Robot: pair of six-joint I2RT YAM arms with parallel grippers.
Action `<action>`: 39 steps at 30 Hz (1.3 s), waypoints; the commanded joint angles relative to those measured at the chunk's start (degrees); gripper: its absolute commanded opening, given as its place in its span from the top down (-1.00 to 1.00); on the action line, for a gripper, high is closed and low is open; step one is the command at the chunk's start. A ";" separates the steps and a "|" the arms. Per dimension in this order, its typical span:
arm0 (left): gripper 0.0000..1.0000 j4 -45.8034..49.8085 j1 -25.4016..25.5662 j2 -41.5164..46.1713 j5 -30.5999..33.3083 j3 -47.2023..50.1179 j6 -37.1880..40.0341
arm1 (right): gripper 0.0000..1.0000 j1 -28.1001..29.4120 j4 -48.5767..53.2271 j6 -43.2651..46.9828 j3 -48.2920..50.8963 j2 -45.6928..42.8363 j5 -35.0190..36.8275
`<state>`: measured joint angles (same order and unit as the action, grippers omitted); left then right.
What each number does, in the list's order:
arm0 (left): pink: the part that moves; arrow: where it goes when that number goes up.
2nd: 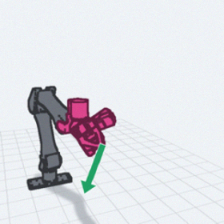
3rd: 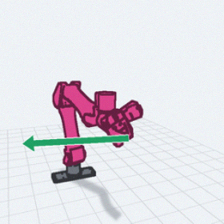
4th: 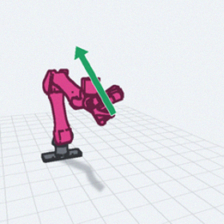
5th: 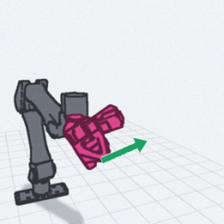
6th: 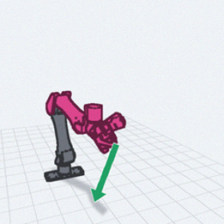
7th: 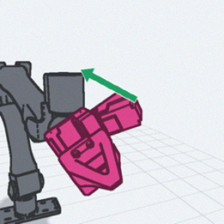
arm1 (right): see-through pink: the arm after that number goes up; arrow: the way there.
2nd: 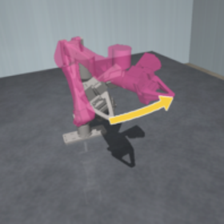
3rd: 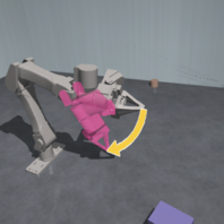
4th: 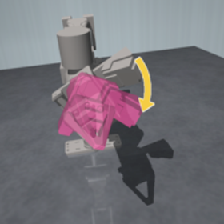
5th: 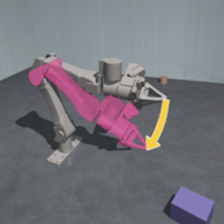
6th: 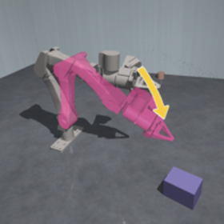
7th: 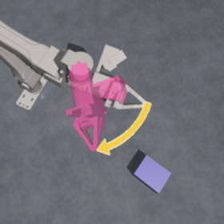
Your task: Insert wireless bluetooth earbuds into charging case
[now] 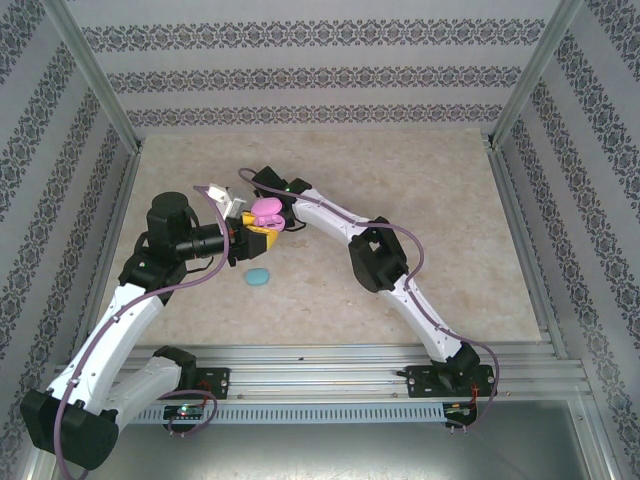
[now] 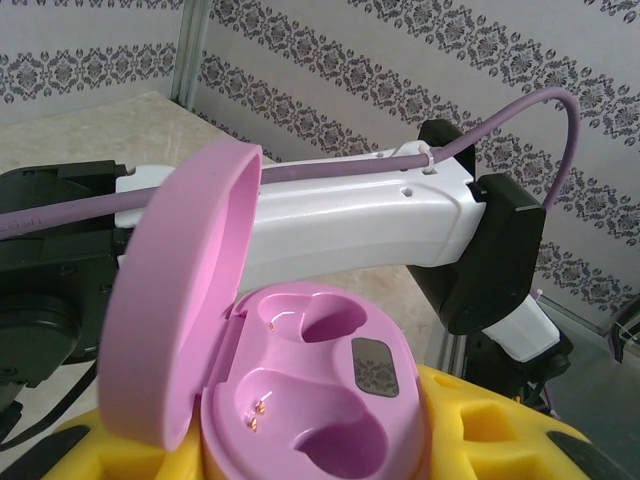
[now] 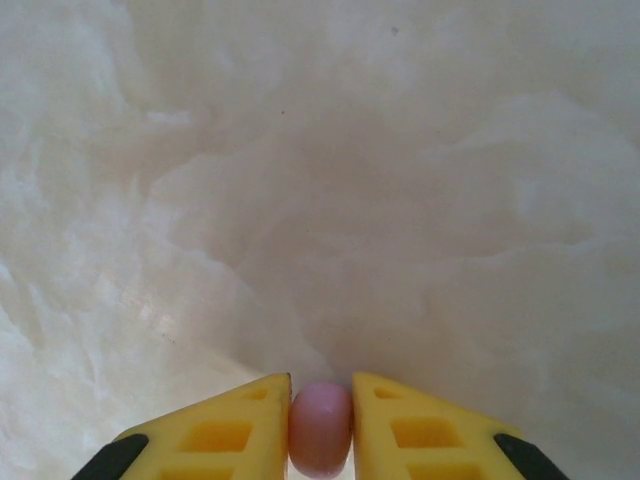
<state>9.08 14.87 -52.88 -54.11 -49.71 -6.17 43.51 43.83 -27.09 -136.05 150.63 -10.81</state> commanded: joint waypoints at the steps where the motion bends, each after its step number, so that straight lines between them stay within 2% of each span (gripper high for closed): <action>1: 0.75 1.00 -0.66 1.27 -0.45 -0.60 1.55 | 0.61 0.29 2.93 1.34 4.23 -3.15 -0.38; 6: 0.75 -0.19 -0.64 0.99 -0.39 -0.24 1.53 | 0.66 -2.74 -1.46 -0.67 17.51 -12.78 -2.58; 12: 0.75 -5.63 -0.68 -0.97 -1.25 0.76 0.16 | 0.69 -8.14 -6.61 -2.61 37.34 -29.54 -3.69; 16: 0.75 -11.59 -0.62 -3.42 -2.01 1.58 -0.33 | 0.69 -9.91 -3.81 -1.34 45.83 -41.85 -2.72; 20: 0.75 -18.61 -0.38 -6.34 -2.22 2.33 -0.29 | 0.69 -10.06 2.43 -0.72 49.43 -53.13 0.31; 24: 0.76 -23.25 0.42 -10.75 -2.40 1.39 0.25 | 0.69 -9.73 7.25 -1.05 49.40 -62.19 4.31; 28: 0.76 -25.53 1.63 -14.47 -1.67 -0.40 1.96 | 0.70 -7.65 11.05 -1.29 45.17 -67.13 8.04; 33: 0.76 -26.18 3.70 -17.51 1.19 -2.22 5.36 | 0.70 -3.12 16.71 -0.66 34.73 -67.71 12.52; 39: 0.76 -28.30 5.41 -19.27 3.08 -2.81 6.48 | 0.71 0.61 16.08 -1.02 26.23 -64.31 11.57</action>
<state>-14.41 19.27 -71.75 -51.96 -50.43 -2.07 43.00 58.43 -28.29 -106.98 83.92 -0.73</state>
